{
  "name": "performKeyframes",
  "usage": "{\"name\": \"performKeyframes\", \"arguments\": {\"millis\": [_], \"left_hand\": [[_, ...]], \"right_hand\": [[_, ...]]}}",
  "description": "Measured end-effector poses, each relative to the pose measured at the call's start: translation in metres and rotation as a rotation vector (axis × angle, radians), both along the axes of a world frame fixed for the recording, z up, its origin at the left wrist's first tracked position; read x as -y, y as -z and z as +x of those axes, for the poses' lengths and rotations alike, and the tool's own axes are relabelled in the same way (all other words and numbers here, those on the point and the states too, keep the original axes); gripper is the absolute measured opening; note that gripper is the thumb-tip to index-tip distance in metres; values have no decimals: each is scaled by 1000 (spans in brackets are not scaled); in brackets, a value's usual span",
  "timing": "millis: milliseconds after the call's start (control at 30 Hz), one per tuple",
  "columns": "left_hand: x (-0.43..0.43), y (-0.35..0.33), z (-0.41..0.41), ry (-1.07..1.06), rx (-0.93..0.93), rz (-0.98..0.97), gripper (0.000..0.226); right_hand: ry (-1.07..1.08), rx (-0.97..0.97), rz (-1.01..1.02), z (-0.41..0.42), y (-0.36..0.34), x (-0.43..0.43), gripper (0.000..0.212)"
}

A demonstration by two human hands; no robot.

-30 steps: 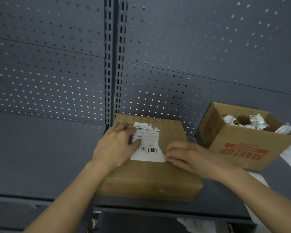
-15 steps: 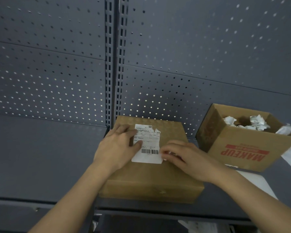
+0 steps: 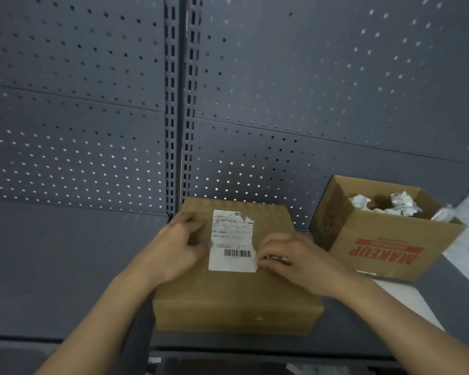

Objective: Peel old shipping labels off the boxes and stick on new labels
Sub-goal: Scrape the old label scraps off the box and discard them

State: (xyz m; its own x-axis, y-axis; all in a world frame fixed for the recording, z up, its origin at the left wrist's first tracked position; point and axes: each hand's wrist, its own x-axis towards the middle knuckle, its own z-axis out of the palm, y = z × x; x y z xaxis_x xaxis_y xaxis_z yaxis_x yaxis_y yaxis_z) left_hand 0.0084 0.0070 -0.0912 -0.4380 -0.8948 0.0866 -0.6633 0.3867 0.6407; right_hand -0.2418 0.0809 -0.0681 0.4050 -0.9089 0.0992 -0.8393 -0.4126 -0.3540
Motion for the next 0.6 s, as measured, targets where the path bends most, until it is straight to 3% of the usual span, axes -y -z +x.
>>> {"name": "performKeyframes", "arguments": {"millis": [400,600], "left_hand": [[-3,18,-2,-44,-19,-50,58],[-4,17,-3,-43,-40,-52,57]], "right_hand": [[25,-184,11,36,-7,11,14],[70,26,42,45,-7,21,15]]}}
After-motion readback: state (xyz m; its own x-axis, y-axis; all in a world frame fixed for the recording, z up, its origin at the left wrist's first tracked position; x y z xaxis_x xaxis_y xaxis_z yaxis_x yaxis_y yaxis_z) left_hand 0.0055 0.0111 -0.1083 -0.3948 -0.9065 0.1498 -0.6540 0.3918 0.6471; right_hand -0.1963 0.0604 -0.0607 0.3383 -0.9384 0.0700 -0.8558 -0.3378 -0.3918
